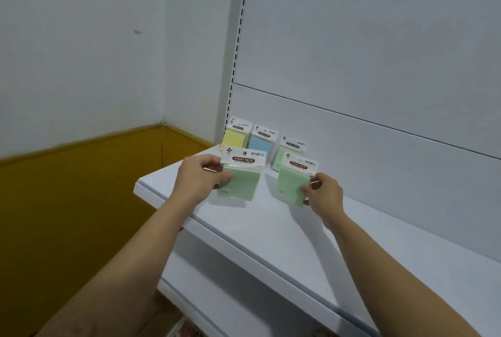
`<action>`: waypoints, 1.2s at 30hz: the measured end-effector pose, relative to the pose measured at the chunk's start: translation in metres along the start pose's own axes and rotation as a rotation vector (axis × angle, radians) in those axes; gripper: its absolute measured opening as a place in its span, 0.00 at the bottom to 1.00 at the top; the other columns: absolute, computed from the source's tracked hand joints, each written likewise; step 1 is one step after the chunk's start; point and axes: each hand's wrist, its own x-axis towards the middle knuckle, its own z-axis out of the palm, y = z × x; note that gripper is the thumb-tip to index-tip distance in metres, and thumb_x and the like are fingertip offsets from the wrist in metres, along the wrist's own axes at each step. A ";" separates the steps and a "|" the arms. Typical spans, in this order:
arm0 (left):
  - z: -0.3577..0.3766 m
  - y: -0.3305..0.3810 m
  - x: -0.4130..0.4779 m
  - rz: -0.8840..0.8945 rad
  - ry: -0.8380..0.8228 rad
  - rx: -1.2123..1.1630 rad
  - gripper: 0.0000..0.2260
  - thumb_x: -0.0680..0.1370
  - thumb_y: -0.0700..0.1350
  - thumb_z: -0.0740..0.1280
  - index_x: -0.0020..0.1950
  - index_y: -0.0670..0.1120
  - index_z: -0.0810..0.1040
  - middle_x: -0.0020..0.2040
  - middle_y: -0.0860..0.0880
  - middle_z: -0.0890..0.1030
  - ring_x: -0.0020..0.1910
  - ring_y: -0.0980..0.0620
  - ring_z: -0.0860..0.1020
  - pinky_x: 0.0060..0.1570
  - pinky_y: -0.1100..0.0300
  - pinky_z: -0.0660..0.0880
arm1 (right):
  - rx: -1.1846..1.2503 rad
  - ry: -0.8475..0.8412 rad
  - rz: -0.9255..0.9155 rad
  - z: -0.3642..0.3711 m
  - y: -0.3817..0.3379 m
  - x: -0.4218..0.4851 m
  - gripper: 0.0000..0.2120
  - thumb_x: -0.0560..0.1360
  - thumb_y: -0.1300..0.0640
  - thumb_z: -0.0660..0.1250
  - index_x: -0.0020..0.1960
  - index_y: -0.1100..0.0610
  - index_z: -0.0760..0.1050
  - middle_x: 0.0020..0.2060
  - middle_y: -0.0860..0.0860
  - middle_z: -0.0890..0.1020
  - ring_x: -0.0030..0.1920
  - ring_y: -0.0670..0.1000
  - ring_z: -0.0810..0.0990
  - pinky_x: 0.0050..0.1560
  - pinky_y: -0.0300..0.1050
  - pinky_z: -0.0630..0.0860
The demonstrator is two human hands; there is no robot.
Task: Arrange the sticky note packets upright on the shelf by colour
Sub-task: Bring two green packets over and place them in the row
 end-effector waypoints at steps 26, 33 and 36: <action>0.114 -0.043 0.153 -0.031 -0.065 0.109 0.10 0.68 0.33 0.75 0.48 0.40 0.82 0.45 0.40 0.82 0.42 0.47 0.82 0.42 0.56 0.81 | -0.008 0.167 -0.114 0.071 0.035 0.133 0.10 0.72 0.62 0.68 0.47 0.51 0.68 0.41 0.49 0.76 0.42 0.51 0.75 0.43 0.45 0.70; 0.155 -0.054 0.173 0.017 -0.115 0.075 0.09 0.69 0.33 0.74 0.47 0.42 0.82 0.41 0.46 0.84 0.40 0.51 0.82 0.44 0.61 0.80 | 0.064 0.180 -0.049 0.063 0.040 0.130 0.10 0.72 0.58 0.69 0.45 0.52 0.67 0.34 0.49 0.76 0.35 0.49 0.75 0.36 0.45 0.72; 0.166 -0.064 0.171 0.120 -0.052 0.145 0.08 0.70 0.36 0.74 0.45 0.46 0.81 0.39 0.51 0.83 0.37 0.58 0.79 0.41 0.70 0.76 | 0.037 0.202 -0.052 0.068 0.043 0.130 0.08 0.71 0.53 0.68 0.43 0.48 0.68 0.34 0.48 0.78 0.35 0.48 0.77 0.37 0.50 0.77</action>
